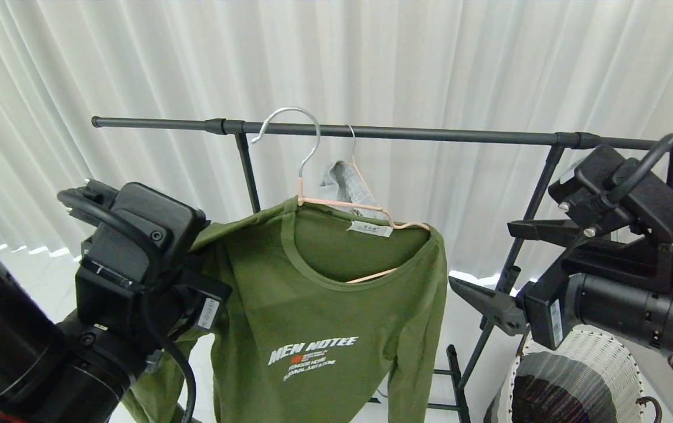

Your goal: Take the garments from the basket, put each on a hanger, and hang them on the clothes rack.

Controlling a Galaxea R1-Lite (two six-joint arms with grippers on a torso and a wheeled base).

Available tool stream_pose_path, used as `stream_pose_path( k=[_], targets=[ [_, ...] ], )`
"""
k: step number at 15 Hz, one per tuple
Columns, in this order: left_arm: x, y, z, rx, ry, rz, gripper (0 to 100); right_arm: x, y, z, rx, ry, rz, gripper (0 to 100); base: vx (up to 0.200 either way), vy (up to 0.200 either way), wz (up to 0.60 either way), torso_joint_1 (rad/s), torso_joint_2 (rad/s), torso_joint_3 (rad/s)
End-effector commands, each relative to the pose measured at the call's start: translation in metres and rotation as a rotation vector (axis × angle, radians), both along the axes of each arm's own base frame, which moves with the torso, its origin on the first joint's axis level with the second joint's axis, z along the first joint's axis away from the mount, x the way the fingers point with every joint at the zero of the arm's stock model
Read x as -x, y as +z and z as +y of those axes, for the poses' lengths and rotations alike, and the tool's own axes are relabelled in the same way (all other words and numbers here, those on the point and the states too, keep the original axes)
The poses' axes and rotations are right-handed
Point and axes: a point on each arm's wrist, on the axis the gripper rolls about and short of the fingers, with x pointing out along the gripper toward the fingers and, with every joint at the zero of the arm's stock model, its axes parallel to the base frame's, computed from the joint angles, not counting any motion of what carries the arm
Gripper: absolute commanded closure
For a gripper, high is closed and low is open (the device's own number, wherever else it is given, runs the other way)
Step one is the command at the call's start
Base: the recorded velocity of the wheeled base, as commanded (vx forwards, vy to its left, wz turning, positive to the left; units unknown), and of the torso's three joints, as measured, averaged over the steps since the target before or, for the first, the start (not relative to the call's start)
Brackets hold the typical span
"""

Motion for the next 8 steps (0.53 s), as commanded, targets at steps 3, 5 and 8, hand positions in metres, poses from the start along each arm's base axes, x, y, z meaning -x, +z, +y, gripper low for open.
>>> stream_pose_path(
  k=[3, 5, 8],
  targets=[
    [0.007, -0.002, -0.011, -0.005, -0.061, 0.005, 100, -0.019, -0.01, 0.03, 0.095, 0.078, -0.14, 0, 0.0, 0.0, 0.0, 0.0, 0.0, 0.0],
    [0.01, -0.001, -0.013, -0.005, -0.081, 0.003, 100, -0.028, -0.013, 0.043, 0.119, 0.086, -0.179, 0, 0.0, 0.0, 0.0, 0.0, 0.0, 0.0],
    [0.019, -0.001, -0.021, -0.013, -0.137, 0.002, 100, -0.041, -0.012, 0.06, 0.15, 0.091, -0.216, 0, 0.0, 0.0, 0.0, 0.0, 0.0, 0.0]
  ],
)
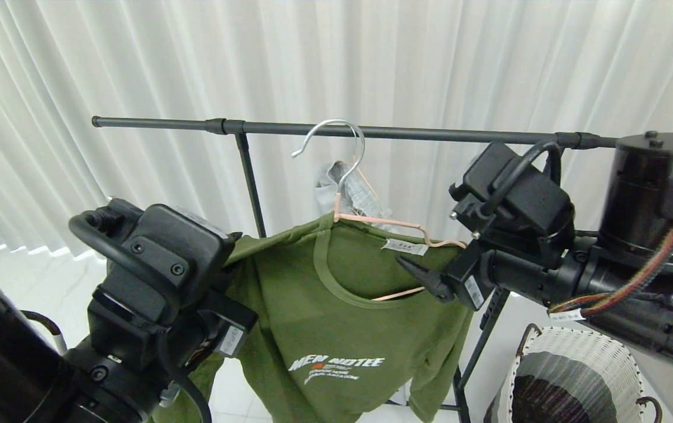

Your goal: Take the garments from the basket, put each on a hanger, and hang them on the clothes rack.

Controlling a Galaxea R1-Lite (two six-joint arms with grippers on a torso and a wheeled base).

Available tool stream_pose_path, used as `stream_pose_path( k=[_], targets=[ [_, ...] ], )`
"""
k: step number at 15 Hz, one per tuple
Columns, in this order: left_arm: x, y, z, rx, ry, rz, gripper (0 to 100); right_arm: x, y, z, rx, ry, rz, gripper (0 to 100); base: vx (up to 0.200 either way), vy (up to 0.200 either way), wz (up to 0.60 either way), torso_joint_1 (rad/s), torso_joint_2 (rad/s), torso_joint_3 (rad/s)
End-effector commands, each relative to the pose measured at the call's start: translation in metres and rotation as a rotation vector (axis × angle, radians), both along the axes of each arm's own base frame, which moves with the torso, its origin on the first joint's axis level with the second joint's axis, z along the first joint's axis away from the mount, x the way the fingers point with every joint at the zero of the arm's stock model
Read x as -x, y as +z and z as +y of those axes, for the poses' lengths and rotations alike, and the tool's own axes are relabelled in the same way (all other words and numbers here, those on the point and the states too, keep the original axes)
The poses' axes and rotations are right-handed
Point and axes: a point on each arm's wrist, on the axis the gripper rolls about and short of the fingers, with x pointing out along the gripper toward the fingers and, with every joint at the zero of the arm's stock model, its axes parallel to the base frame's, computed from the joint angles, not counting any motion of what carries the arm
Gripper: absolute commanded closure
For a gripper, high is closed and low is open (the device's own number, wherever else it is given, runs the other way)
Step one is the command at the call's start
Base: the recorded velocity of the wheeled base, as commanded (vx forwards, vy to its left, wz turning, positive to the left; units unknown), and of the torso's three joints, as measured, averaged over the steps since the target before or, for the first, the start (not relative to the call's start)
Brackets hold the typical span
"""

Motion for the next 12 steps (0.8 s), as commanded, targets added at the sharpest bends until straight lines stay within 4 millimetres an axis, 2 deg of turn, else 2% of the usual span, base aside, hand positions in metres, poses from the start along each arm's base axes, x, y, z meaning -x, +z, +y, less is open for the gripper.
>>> stream_pose_path(
  k=[1, 5, 6, 12],
  targets=[
    [0.0045, -0.0006, -0.0036, -0.003, -0.028, 0.002, 100, -0.0108, -0.0099, 0.0141, 0.044, 0.001, 0.004, 0, 0.0, 0.0, 0.0, 0.0, 0.0, 0.0],
    [0.0063, 0.0002, -0.0048, -0.001, -0.04, -0.001, 100, -0.0117, -0.0113, 0.0154, 0.062, 0.005, -0.005, 0, 0.0, 0.0, 0.0, 0.0, 0.0, 0.0],
    [0.0083, 0.0002, -0.0065, -0.001, -0.057, -0.002, 100, -0.0118, -0.0122, 0.0156, 0.065, 0.006, -0.004, 100, 0.0, 0.0, 0.0, 0.0, 0.0, 0.0],
    [0.0099, -0.0005, -0.008, -0.005, -0.071, 0.0, 100, -0.0108, -0.0108, 0.0138, 0.06, -0.001, -0.005, 100, 0.0, 0.0, 0.0, 0.0, 0.0, 0.0]
  ],
)
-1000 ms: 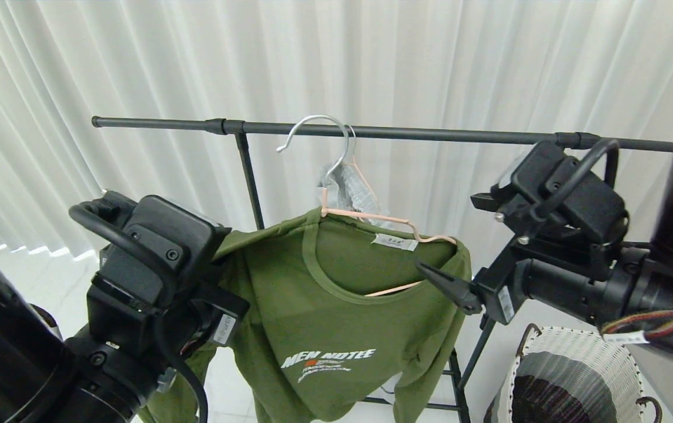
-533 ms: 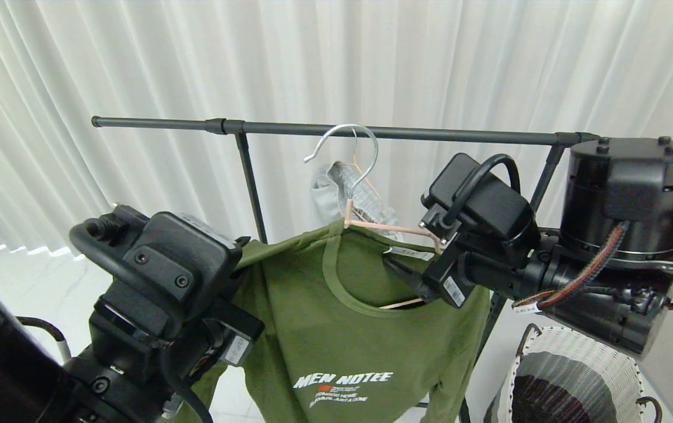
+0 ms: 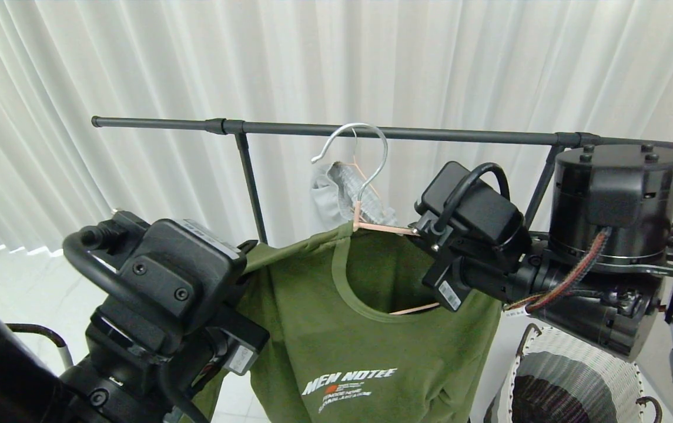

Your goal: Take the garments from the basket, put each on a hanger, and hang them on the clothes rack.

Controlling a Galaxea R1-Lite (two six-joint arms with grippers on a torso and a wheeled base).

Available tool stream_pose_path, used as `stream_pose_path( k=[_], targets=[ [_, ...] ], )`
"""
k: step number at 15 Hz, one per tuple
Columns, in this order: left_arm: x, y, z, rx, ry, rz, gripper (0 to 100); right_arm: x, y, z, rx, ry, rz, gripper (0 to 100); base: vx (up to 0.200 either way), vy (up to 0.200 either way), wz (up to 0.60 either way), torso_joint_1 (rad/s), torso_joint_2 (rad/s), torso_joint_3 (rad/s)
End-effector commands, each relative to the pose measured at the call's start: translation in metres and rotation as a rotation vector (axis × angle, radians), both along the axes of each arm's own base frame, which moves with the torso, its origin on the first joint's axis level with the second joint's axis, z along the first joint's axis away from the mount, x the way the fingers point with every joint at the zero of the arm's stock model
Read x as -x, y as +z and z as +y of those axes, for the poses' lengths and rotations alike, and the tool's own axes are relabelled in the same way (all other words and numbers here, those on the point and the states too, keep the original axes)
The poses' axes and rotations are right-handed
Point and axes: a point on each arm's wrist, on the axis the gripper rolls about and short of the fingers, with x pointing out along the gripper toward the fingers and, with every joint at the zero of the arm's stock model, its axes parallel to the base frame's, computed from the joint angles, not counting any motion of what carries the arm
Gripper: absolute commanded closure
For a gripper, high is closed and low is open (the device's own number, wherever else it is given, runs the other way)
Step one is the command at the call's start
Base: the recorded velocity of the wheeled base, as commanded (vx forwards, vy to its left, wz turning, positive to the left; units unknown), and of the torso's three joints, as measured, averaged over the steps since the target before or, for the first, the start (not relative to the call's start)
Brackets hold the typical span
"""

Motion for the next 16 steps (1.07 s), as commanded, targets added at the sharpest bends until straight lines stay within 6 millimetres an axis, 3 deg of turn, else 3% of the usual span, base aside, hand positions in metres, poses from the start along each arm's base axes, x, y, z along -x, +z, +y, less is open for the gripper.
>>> stream_pose_path(
  k=[1, 5, 6, 8, 13, 16],
  targets=[
    [0.0, 0.0, 0.0, -0.002, 0.0, 0.001, 100, 0.0, 0.001, -0.001, -0.003, -0.002, -0.002, 100, 0.0, 0.0, 0.0, 0.0, 0.0, 0.0],
    [0.0, -0.002, 0.0, -0.008, 0.002, 0.004, 100, -0.002, 0.004, -0.001, -0.038, -0.011, -0.031, 100, 0.0, 0.0, 0.0, 0.0, 0.0, 0.0],
    [-0.001, -0.002, -0.001, -0.007, 0.002, 0.005, 0, -0.002, 0.005, -0.001, -0.043, -0.011, -0.036, 100, 0.0, 0.0, 0.0, 0.0, 0.0, 0.0],
    [0.0, -0.002, 0.002, 0.002, 0.008, 0.008, 0, -0.002, 0.007, -0.003, -0.038, -0.013, -0.051, 100, 0.0, 0.0, 0.0, 0.0, 0.0, 0.0],
    [0.005, -0.008, 0.034, 0.012, 0.089, 0.007, 0, -0.004, 0.012, -0.023, -0.018, -0.058, -0.091, 100, 0.0, 0.0, 0.0, 0.0, 0.0, 0.0],
    [0.015, -0.026, 0.061, 0.003, 0.144, 0.034, 0, 0.003, 0.01, -0.045, -0.028, -0.078, -0.127, 100, 0.0, 0.0, 0.0, 0.0, 0.0, 0.0]
  ],
)
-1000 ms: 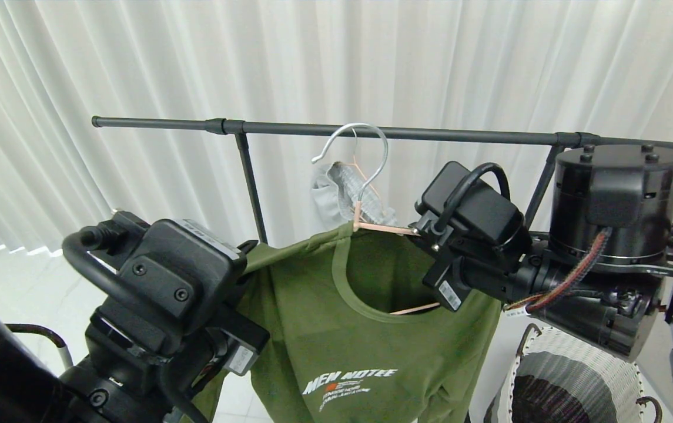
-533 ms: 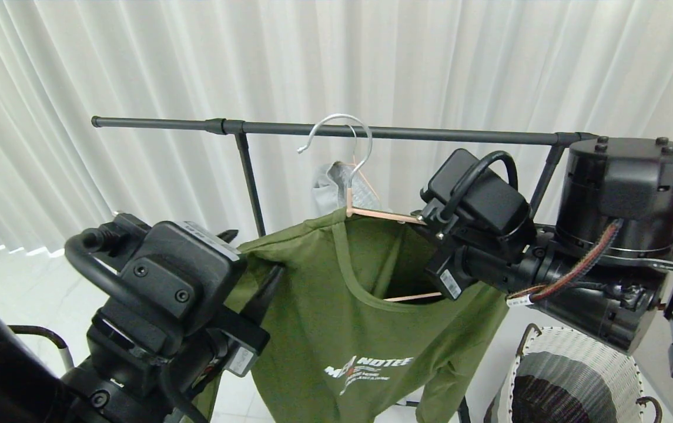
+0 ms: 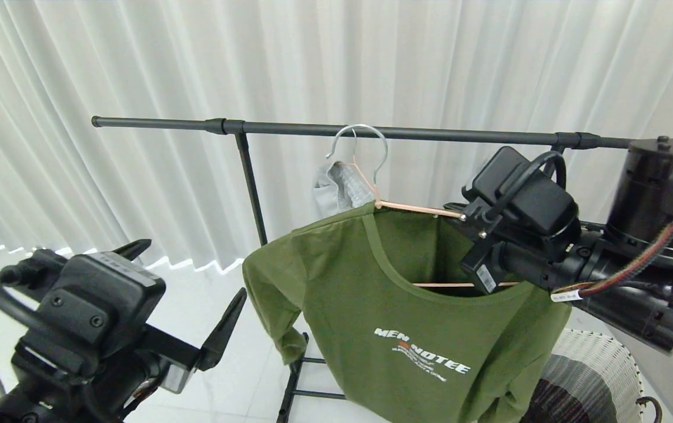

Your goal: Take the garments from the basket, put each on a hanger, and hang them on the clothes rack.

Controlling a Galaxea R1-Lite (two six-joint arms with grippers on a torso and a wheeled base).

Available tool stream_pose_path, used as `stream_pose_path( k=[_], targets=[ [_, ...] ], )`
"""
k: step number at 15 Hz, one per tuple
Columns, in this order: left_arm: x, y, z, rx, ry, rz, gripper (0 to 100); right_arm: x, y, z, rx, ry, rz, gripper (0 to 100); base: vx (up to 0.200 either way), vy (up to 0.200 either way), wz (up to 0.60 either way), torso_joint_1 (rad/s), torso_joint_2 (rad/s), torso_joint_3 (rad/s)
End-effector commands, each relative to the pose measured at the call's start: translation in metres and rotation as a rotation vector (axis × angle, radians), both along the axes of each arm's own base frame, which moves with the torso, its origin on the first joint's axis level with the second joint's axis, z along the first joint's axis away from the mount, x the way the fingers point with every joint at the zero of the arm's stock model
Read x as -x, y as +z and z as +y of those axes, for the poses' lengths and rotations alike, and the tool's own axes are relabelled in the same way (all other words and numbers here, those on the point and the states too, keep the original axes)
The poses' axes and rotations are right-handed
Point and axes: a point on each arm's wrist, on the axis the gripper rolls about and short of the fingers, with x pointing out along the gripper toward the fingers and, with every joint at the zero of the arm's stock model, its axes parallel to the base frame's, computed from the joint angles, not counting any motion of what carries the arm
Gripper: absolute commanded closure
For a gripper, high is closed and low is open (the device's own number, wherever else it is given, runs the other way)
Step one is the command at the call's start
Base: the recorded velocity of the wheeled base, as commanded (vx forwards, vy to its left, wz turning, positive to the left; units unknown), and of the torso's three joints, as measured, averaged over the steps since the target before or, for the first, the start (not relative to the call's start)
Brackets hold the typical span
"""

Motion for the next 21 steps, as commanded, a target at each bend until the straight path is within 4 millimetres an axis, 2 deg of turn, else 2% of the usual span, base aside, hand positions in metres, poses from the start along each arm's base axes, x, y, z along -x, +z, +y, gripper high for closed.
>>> stream_pose_path(
  k=[1, 3, 6, 10, 14, 15, 18, 21],
  targets=[
    [0.009, -0.013, 0.016, 0.037, 0.027, 0.031, 0, 0.011, 0.002, -0.019, -0.014, -0.009, -0.021, 100, 0.0, 0.0, 0.0, 0.0, 0.0, 0.0],
    [0.008, -0.023, 0.017, 0.059, 0.017, 0.078, 0, 0.021, 0.001, -0.03, -0.021, 0.017, -0.025, 100, 0.0, 0.0, 0.0, 0.0, 0.0, 0.0],
    [-0.007, -0.04, 0.015, 0.049, -0.052, 0.178, 0, 0.031, 0.003, -0.039, -0.034, 0.071, -0.034, 100, 0.0, 0.0, 0.0, 0.0, 0.0, 0.0],
    [-0.028, -0.051, 0.02, 0.066, -0.05, 0.261, 0, 0.036, 0.006, -0.04, -0.046, 0.105, -0.043, 100, 0.0, 0.0, 0.0, 0.0, 0.0, 0.0],
    [-0.03, -0.05, 0.02, 0.121, -0.079, 0.28, 0, 0.04, 0.006, -0.035, -0.046, 0.138, -0.041, 100, 0.0, 0.0, 0.0, 0.0, 0.0, 0.0],
    [-0.03, -0.051, 0.02, 0.128, -0.079, 0.284, 100, 0.041, 0.006, -0.035, -0.044, 0.141, -0.04, 100, 0.0, 0.0, 0.0, 0.0, 0.0, 0.0],
    [-0.033, -0.053, 0.027, 0.13, -0.036, 0.288, 100, 0.041, 0.007, -0.037, -0.047, 0.129, -0.046, 100, 0.0, 0.0, 0.0, 0.0, 0.0, 0.0],
    [-0.036, -0.057, 0.045, 0.125, 0.067, 0.294, 100, 0.036, 0.007, -0.045, -0.049, 0.086, -0.049, 100, 0.0, 0.0, 0.0, 0.0, 0.0, 0.0]
  ],
)
